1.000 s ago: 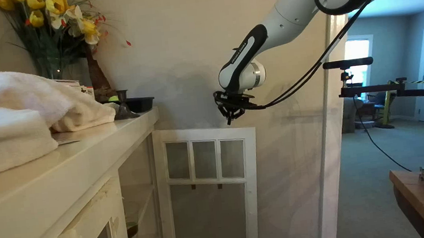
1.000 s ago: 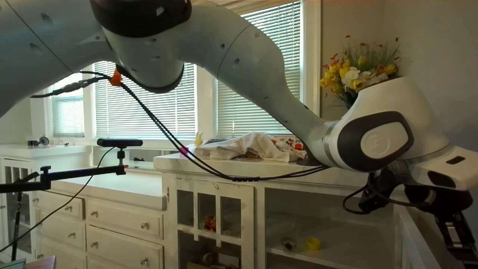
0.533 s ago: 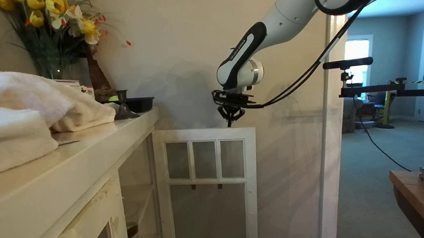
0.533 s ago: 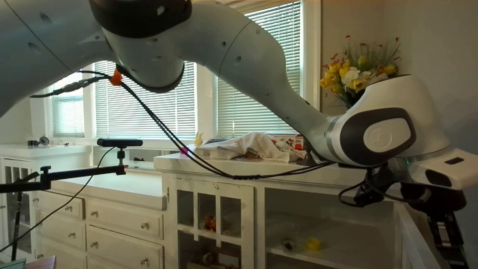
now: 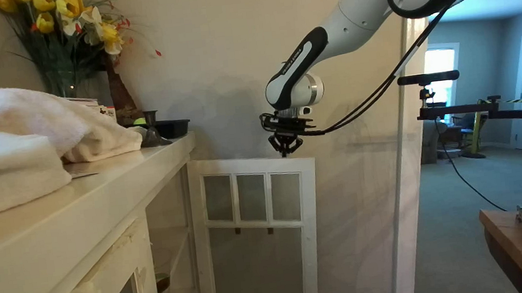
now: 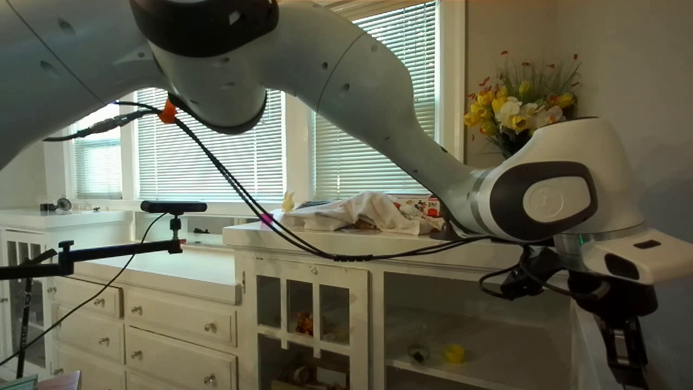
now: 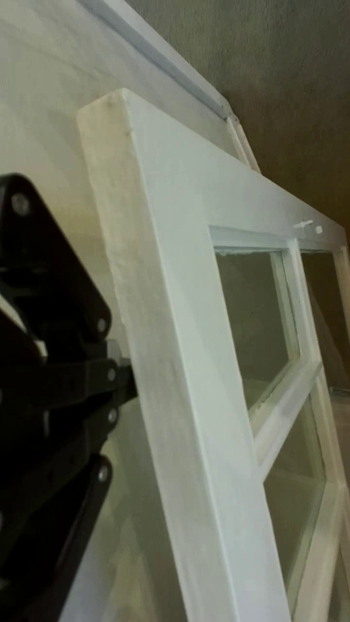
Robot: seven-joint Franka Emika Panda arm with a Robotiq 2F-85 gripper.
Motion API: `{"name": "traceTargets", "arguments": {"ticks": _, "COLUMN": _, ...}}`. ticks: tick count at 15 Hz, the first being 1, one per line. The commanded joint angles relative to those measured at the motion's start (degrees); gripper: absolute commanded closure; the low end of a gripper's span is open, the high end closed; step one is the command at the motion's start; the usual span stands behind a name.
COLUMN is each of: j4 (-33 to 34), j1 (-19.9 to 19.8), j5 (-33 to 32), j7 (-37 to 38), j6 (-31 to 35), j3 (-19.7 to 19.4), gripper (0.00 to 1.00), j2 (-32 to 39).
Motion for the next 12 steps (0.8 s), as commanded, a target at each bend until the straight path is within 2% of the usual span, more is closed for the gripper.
{"name": "traceTargets", "arguments": {"ticks": 1, "j4": 1.6, "j1": -1.4, "j5": -1.9, "j7": 1.4, "j6": -4.3, "j3": 1.9, "gripper": 1.0, "j2": 0.0}}
{"name": "traceTargets", "arguments": {"ticks": 10, "j4": -1.9, "j1": -0.8, "j5": -1.9, "j7": -1.9, "j6": -4.9, "j3": 4.0, "gripper": 1.0, "j2": -3.7}}
{"name": "traceTargets", "arguments": {"ticks": 12, "j4": -3.4, "j1": 0.8, "j5": -0.6, "j7": -3.7, "j6": -4.8, "j3": 2.8, "gripper": 1.0, "j2": -4.8}}
